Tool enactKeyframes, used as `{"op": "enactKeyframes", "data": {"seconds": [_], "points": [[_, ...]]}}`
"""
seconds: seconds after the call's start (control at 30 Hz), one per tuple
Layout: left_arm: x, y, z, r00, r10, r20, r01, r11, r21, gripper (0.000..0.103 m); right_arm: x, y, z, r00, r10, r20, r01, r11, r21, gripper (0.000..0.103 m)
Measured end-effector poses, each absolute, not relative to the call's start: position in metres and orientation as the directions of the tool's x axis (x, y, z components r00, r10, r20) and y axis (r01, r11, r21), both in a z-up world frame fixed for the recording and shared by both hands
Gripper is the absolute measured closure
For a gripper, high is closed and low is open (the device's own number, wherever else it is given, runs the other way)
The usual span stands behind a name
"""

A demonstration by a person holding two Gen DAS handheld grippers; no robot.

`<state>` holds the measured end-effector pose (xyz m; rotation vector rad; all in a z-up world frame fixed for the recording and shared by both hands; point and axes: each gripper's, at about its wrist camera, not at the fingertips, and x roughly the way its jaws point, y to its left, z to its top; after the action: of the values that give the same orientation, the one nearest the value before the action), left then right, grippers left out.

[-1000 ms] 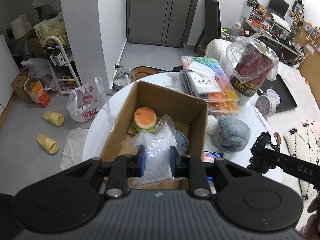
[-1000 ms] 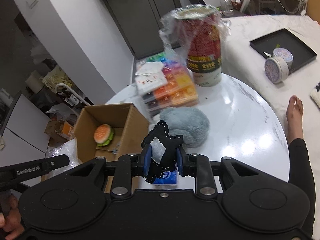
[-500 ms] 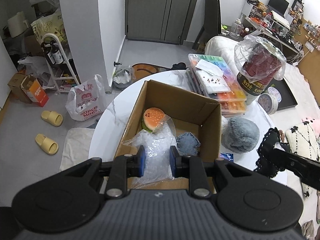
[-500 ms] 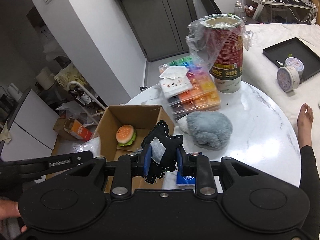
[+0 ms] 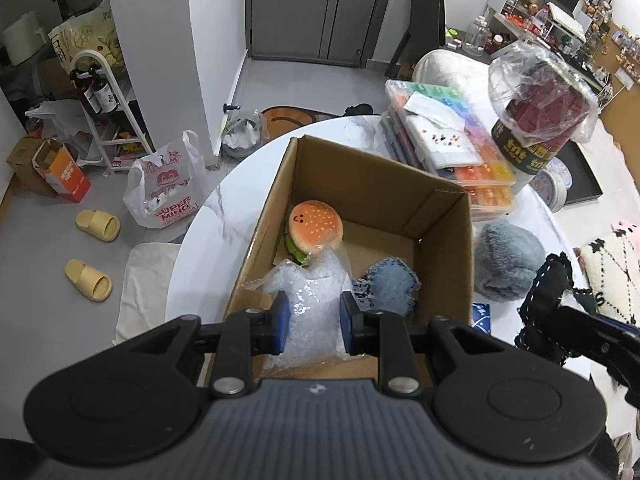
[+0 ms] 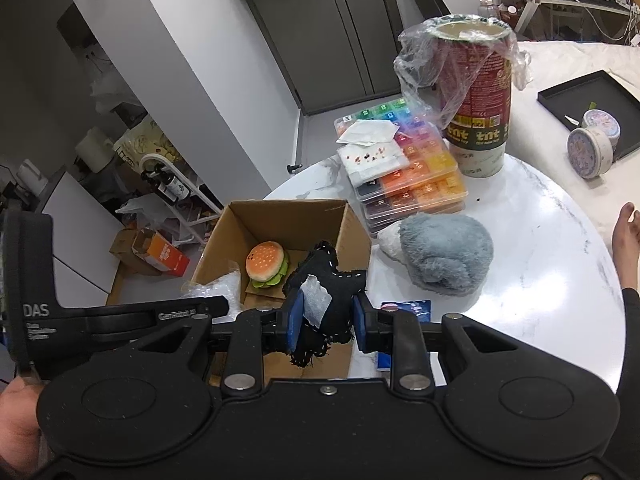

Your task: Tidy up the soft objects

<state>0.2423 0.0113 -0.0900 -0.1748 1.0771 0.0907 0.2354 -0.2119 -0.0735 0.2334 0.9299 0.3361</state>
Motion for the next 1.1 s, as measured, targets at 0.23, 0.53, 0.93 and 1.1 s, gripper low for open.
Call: {"op": "enactKeyframes", "data": {"seconds": [0.23,0.53,0.93,1.1], "points": [[0.246,0.017,-0.091,0.478,-0.006,-0.878,-0.157,0.983,-0.093,0.077,0.239,-0.197,-0.074,0.535,0.411,-0.738,-0.209,0.911,0.355,0.077],[0.236,0.033,-0.074,0.494,-0.012,-0.869,-0.181,0.977,-0.116,0.071,0.247,-0.173,-0.082,0.504,0.429,-0.750,-0.239,0.903,0.356,0.076],[0.219,0.042,-0.068,0.486,-0.010,-0.874,-0.192,0.974,-0.118,0.051,0.251,-0.156,-0.099,0.464,0.434,-0.772,-0.231,0.901,0.367,0.066],[0.212,0.047,-0.064,0.494,0.002,-0.869,-0.210,0.971,-0.117,0.028,0.246,-0.164,-0.094,0.480,0.440,-0.759,-0.228,0.898,0.376,0.053]]}}
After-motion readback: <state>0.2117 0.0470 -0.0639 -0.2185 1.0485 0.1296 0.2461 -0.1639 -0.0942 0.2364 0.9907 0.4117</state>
